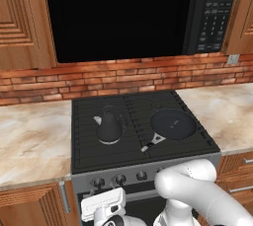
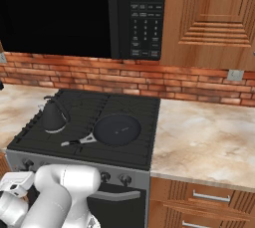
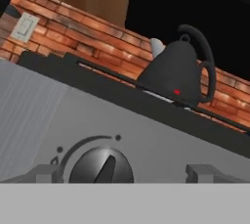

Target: Pick the kettle from the counter and place it on a stove burner. Then turn the burner on.

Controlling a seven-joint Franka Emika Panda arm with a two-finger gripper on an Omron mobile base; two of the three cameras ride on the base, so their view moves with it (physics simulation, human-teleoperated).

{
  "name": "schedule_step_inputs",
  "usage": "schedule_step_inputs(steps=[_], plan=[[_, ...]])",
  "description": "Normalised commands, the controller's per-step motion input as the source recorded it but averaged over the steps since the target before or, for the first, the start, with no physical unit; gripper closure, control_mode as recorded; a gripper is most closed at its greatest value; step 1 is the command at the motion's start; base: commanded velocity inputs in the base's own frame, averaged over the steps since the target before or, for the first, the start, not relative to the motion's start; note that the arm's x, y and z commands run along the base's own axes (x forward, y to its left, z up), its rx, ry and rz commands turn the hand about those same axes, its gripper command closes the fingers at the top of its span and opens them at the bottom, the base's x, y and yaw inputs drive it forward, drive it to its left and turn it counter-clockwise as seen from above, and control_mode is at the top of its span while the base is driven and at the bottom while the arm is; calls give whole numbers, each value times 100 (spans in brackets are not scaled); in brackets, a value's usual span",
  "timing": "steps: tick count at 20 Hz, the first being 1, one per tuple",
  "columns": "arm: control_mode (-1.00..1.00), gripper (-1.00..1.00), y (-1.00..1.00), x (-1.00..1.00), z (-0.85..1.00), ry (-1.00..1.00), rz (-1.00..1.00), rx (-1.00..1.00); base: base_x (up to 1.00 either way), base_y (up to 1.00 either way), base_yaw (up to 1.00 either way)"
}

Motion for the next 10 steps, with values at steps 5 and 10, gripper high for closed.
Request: schedule_step_inputs(steps=[5, 10], plan=[[-100, -100, 2, 11, -14, 0, 0, -3, 0, 0, 0], [-100, -100, 7, 18, -12, 0, 0, -2, 0, 0, 0]])
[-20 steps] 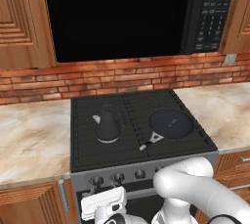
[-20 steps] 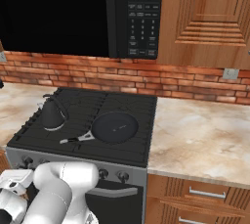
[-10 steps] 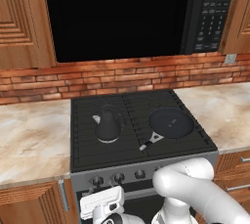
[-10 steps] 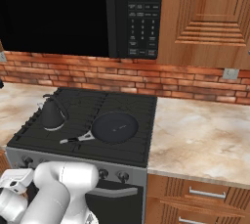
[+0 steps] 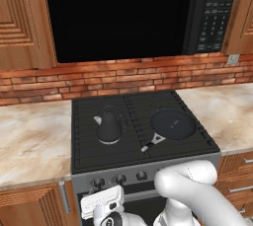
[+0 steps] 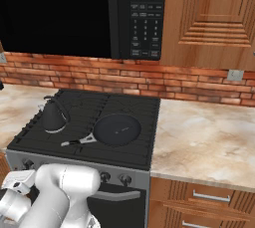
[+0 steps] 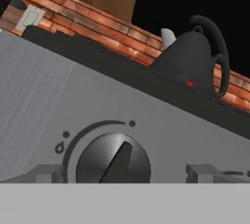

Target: Pick the kettle from the counter and place it on a stove burner. Then turn the burner on.

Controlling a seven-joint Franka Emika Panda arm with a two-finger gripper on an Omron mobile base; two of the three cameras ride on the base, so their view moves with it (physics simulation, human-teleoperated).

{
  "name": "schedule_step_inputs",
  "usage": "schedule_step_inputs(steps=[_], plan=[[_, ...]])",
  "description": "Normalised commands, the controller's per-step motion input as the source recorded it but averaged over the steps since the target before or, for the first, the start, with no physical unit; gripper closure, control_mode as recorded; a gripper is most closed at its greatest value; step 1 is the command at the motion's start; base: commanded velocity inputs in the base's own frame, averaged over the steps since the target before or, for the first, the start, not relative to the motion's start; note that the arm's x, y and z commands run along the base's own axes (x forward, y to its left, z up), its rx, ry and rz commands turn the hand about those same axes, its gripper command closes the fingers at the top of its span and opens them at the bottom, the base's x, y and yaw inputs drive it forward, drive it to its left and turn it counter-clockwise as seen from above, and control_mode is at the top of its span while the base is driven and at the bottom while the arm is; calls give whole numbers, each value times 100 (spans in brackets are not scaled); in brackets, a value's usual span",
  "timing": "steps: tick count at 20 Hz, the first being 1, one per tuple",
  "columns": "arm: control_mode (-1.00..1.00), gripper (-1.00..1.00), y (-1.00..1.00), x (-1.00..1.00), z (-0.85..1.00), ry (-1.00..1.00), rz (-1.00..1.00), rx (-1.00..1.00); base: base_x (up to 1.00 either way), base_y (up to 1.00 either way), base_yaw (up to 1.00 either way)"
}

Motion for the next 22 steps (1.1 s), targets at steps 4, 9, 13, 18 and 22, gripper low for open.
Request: schedule_step_inputs(steps=[4, 9, 13, 18, 22], plan=[[-100, -100, 12, 14, -10, 0, 0, 0, 0, 0, 0], [-100, -100, 15, 6, -11, 0, 0, 0, 0, 0, 0], [-100, -100, 4, 0, -2, 0, 0, 0, 0, 0, 0], [-100, -100, 0, 0, 0, 0, 0, 0, 0, 0, 0], [-100, 100, 0, 0, 0, 0, 0, 0, 0, 0, 0]])
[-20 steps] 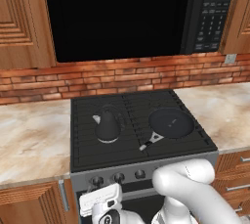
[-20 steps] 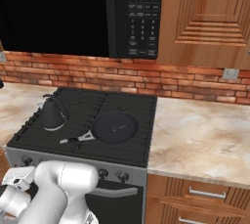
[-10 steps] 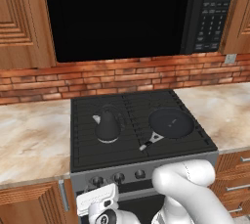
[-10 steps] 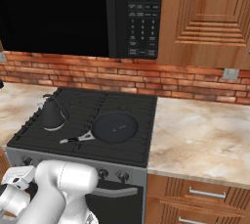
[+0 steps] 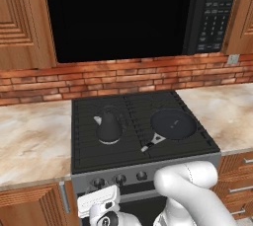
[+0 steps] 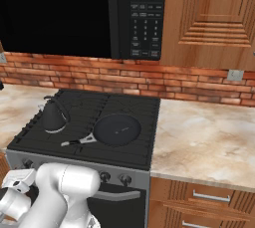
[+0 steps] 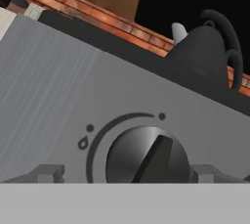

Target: Pick the kettle from the counter and place it on a stove burner. Then turn the burner on.

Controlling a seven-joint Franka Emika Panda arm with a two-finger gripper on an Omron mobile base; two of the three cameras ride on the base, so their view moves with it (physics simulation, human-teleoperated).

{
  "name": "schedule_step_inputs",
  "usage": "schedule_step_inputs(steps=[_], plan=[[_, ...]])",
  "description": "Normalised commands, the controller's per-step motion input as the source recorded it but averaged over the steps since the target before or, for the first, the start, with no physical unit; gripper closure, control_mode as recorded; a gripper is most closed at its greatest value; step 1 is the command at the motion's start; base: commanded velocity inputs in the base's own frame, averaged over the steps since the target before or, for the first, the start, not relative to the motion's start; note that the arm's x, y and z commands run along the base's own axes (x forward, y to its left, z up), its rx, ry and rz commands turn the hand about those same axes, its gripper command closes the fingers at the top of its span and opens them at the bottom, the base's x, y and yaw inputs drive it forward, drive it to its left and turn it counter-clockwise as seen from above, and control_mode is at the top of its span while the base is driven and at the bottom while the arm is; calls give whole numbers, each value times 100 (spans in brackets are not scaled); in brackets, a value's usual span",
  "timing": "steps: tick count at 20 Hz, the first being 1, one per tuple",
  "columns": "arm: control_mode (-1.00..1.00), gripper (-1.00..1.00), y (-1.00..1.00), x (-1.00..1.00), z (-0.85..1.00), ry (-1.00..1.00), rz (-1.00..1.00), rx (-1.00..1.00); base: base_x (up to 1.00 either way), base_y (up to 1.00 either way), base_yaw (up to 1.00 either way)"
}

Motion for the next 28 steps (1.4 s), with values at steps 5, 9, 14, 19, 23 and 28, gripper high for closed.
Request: schedule_step_inputs(steps=[5, 9, 14, 19, 23, 28], plan=[[-100, 100, 0, 0, 0, 0, 0, 0, 0, 0, 0], [-100, 100, 0, 0, 0, 0, 0, 0, 0, 0, 0], [-100, 100, 0, 0, 0, -1, 0, 0, 0, 0, 0], [-100, 100, 8, 0, 0, -1, 10, -5, 0, 0, 0], [-100, 100, 17, 0, 0, 0, 22, -14, 0, 0, 0], [-100, 100, 13, 0, -5, 3, 30, -18, 0, 0, 0]])
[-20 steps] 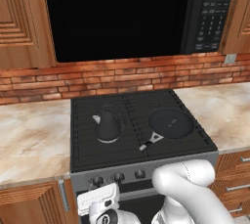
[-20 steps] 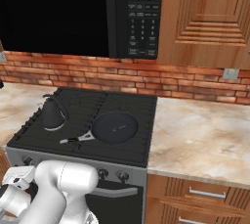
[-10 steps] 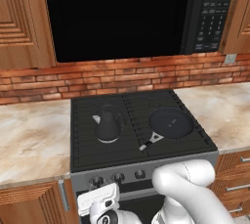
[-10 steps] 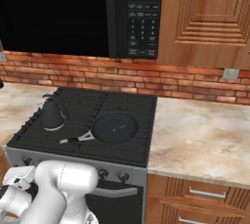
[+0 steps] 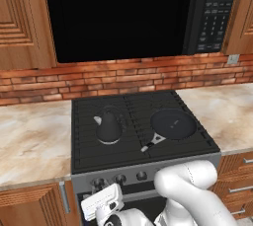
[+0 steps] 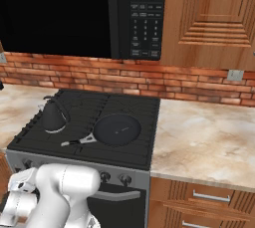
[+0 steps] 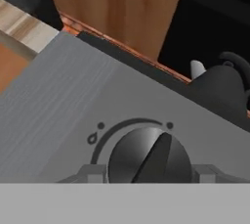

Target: Pick the kettle from the counter and place it on a stove burner. Then turn the burner on.

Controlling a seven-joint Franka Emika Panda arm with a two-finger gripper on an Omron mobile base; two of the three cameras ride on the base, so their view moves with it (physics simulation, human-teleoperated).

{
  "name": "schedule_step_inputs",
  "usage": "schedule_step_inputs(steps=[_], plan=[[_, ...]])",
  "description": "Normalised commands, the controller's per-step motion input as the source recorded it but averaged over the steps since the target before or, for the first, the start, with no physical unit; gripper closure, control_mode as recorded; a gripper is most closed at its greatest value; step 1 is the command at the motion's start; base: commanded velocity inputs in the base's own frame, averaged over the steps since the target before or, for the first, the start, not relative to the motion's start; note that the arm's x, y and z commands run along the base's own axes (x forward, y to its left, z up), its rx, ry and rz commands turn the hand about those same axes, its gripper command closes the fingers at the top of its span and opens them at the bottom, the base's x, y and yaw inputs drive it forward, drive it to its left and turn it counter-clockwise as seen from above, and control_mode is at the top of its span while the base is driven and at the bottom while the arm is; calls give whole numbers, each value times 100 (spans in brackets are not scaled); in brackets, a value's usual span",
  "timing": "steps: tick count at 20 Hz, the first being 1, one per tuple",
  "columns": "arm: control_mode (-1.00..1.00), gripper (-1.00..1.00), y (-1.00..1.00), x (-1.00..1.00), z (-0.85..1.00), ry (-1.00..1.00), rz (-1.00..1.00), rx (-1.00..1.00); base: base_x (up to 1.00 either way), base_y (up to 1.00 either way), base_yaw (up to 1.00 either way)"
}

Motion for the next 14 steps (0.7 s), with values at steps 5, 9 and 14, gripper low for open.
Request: schedule_step_inputs(steps=[5, 9, 14], plan=[[-100, 100, 6, 0, -19, 9, 36, -22, 0, 0, 0], [-100, 100, 6, 0, -28, 15, 39, -24, 0, 0, 0], [-100, 100, 1, 0, -30, 20, 43, -25, 0, 0, 0]])
